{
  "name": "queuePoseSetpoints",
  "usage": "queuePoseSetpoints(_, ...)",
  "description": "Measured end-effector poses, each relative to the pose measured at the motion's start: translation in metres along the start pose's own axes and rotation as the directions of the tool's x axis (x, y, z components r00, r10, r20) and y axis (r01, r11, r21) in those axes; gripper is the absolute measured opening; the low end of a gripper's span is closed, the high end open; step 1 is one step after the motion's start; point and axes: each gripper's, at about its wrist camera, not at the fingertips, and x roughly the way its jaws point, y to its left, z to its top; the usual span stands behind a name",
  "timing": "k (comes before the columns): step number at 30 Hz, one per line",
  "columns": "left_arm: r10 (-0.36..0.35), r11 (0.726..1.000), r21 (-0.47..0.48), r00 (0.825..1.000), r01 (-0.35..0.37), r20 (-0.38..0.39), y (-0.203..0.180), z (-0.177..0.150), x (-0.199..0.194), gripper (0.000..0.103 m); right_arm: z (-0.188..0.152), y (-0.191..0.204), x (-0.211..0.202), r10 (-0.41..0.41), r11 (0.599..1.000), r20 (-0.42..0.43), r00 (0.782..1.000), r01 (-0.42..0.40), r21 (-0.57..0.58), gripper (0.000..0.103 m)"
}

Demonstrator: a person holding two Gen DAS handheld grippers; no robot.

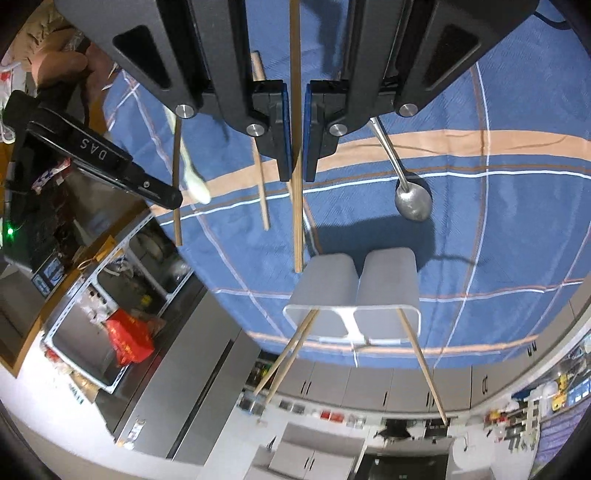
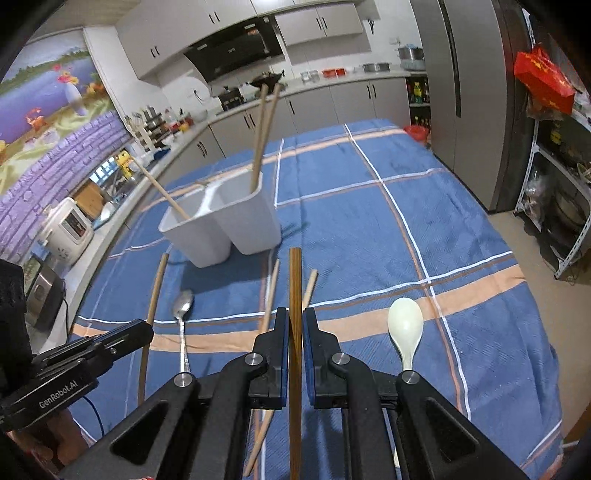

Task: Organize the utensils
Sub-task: 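Lift both held chopsticks upright and carry them toward the white holder, then lower the chopsticks into the holder and open the left tool while the right tool releases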

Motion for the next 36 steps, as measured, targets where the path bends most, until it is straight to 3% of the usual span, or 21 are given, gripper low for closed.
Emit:
queuePoseSetpoints(11, 0.008, 1.000, 0.000, 0.990, -0.008, 0.141, 0.001, 0.000, -0.058, 0.005, -0.006, 0.004, -0.054, 0.028, 1.000, 0.123, 0.992, -0.028, -0.003, 0.007)
queuePoseSetpoints(18, 0.012, 1.000, -0.024, 0.973, -0.006, 0.232, 0.006, 0.015, -0.087, 0.005, -0.001, 0.010, -0.074, 0.034, 0.999, 0.178, 0.983, -0.030, -0.025, 0.007)
queuePoseSetpoints(28, 0.064, 0.998, -0.040, 0.925, -0.053, 0.373, 0.018, 0.065, -0.111, 0.005, 0.031, 0.022, -0.086, 0.050, 0.997, 0.231, 0.972, -0.036, -0.063, 0.007)
queuePoseSetpoints(36, 0.089, 0.996, -0.061, 0.877, -0.069, 0.471, 0.028, 0.131, -0.106, 0.005, 0.092, 0.035, -0.084, 0.097, 0.994, 0.280, 0.955, -0.080, -0.073, 0.007)
